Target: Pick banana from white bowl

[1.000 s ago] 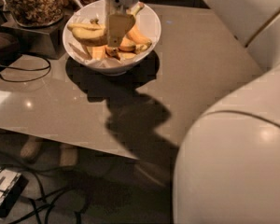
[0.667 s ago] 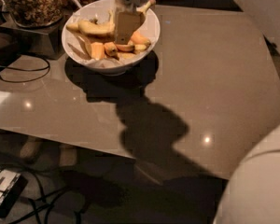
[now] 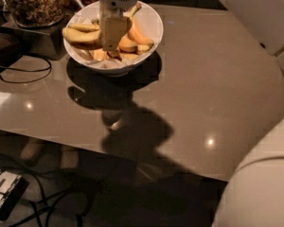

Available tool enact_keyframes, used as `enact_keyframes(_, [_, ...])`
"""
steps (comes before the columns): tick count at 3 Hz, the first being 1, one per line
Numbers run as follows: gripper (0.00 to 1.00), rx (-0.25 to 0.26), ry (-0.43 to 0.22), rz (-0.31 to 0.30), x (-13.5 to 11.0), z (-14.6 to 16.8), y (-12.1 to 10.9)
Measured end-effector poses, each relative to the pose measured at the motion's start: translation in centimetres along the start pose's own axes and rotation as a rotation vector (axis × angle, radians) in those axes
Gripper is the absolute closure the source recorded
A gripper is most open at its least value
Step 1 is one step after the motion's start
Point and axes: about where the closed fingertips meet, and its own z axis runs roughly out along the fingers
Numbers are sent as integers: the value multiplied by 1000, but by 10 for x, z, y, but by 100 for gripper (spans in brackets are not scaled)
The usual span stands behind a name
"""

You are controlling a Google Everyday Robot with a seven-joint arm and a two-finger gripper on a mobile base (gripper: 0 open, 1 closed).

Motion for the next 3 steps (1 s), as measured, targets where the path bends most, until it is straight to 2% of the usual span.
enact_keyframes(1, [100, -37, 18, -82, -32, -3, 12])
enact_keyframes(2, [100, -35, 5, -86, -34, -2, 12])
enact_keyframes(3, [100, -57, -31, -99, -48, 8, 27])
